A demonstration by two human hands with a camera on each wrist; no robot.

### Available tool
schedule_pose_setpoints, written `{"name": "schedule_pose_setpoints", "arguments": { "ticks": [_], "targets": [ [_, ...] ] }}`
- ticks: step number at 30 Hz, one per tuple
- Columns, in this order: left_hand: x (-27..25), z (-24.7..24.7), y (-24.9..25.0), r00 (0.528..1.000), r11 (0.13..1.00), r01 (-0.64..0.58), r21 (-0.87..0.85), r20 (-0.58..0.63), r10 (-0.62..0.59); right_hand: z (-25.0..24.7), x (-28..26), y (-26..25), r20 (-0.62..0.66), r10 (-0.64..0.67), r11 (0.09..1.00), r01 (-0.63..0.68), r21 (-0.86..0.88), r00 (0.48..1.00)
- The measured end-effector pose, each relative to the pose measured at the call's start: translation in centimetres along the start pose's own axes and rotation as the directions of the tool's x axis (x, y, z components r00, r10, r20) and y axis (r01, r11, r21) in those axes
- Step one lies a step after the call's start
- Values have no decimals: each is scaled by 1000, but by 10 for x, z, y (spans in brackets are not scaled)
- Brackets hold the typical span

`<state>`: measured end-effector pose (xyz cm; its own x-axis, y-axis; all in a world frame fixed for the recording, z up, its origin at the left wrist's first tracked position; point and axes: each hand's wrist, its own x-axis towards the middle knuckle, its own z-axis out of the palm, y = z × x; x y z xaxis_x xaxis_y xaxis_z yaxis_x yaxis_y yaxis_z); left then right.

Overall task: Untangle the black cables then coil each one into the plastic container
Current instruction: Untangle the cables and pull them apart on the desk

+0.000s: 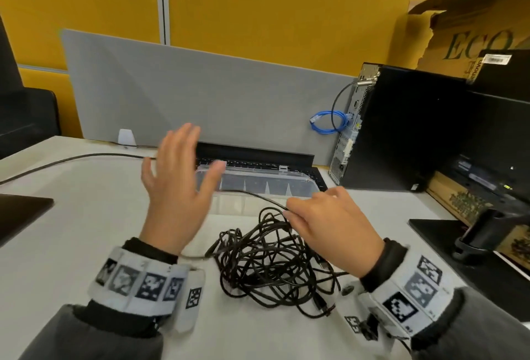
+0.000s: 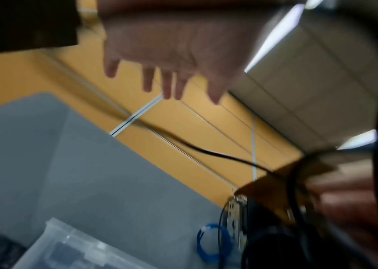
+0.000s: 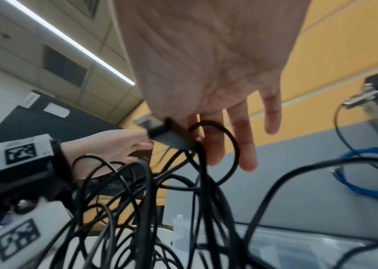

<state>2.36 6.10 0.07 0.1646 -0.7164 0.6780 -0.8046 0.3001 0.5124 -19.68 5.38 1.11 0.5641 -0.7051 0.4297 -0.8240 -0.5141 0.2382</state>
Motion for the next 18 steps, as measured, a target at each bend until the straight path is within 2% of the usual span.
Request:
{"name": "schedule_pose_setpoints", "arguments": {
  "ticks": [1, 2, 3, 4, 5, 7, 9, 11, 12, 14, 16, 17, 18],
  "targets": [
    [-3, 4, 5, 985, 989, -137, 46, 114, 131, 1, 3, -4, -72, -17, 998, 13, -54, 997],
    [-5, 6, 11, 946, 974, -225, -2, 239, 219, 2, 6, -8, -136, -34, 997, 23, -80, 990],
    [-8, 10, 13, 898, 964, -249, -97, 349, 267, 2, 9, -12, -187, -46, 995, 28, -98, 981],
    [-10, 12, 14, 864, 954, -236, -185, 409, 293, 1, 13, -16, -221, -51, 994, 28, -107, 974],
    [-9, 12, 17, 859, 946, -205, -250, 418, 297, 1, 14, -18, -232, -53, 995, 31, -98, 971],
    [-9, 12, 17, 890, 918, -191, -348, 334, 311, 1, 14, -18, -183, -42, 999, 38, -25, 982],
    [-7, 6, 15, 922, 889, -186, -417, 238, 305, 1, 12, -8, 11, -20, 991, 19, 130, 1000],
    [-3, -2, 11, 978, 843, -138, -520, 64, 200, 1, 7, 8, 231, -1, 959, -64, 275, 973],
    [-1, -5, 9, 995, 807, -95, -583, -22, 102, 0, 5, 14, 269, 5, 940, -97, 328, 963],
    [3, -7, 6, 987, 697, 10, -717, -106, -124, -3, 2, 23, 290, 21, 915, -136, 381, 957],
    [5, -6, 3, 944, 612, 122, -781, -99, -314, -6, 0, 25, 273, 19, 941, -109, 321, 962],
    [6, -4, 2, 929, 613, 161, -773, -92, -359, -6, -1, 24, 246, 25, 963, -90, 253, 969],
    [7, -3, 1, 930, 665, 168, -728, -107, -352, -7, -2, 23, 203, 30, 984, -65, 165, 979]
  ]
}}
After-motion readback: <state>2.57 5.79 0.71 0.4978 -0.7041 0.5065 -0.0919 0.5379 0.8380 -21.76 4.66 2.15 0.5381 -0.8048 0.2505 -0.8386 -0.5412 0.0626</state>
